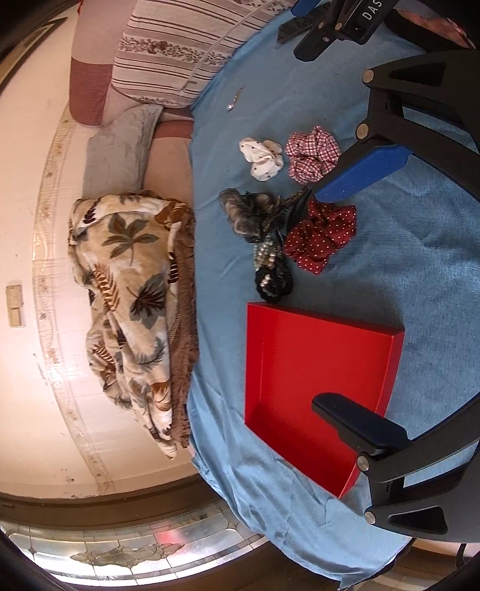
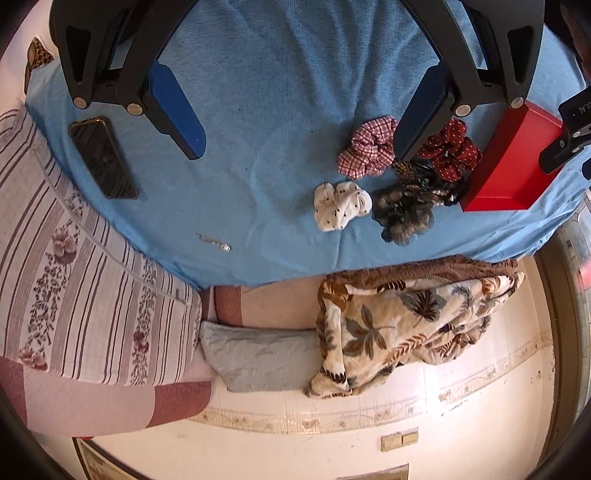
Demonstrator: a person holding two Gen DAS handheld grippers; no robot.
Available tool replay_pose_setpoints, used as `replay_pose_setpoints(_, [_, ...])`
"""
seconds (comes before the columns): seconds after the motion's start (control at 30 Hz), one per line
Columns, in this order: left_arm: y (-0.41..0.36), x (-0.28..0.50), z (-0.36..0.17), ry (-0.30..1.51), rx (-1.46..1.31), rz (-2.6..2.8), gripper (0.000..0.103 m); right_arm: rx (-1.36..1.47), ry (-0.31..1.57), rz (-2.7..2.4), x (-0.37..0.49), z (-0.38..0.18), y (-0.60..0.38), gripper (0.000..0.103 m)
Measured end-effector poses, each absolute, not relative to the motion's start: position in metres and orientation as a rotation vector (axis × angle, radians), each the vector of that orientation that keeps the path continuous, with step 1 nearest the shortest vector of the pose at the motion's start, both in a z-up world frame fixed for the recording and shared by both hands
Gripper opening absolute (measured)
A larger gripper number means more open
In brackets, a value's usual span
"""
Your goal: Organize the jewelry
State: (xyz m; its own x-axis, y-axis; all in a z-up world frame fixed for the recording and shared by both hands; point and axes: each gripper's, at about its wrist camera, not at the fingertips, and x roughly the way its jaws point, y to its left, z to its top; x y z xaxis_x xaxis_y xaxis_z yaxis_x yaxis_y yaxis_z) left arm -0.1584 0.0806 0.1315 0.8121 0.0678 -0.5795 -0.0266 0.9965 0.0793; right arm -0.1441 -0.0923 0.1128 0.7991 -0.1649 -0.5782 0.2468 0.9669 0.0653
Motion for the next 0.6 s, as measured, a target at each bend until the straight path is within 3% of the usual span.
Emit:
replay_pose_setpoints(0.3, [0.070,-0.139,0.118,0.664,0.079,-0.024,0.103,0.149,0.671,-0.202,-0.122,0.090,-0.099,0.103])
replay_pose_setpoints(0.47, [0.052,-0.122,0.109,0.703,0.094,-0.151,0.080,0.177,0.697,-0.163,-0.100,0.081,-0.105,0.103])
replay_pose_setpoints(0.6, [0.041,-0.099,0.094,0.749,0.086,-0.195,0.078,0.223,0.727,-0.098,-0.079,0.074,-0.110,0.095])
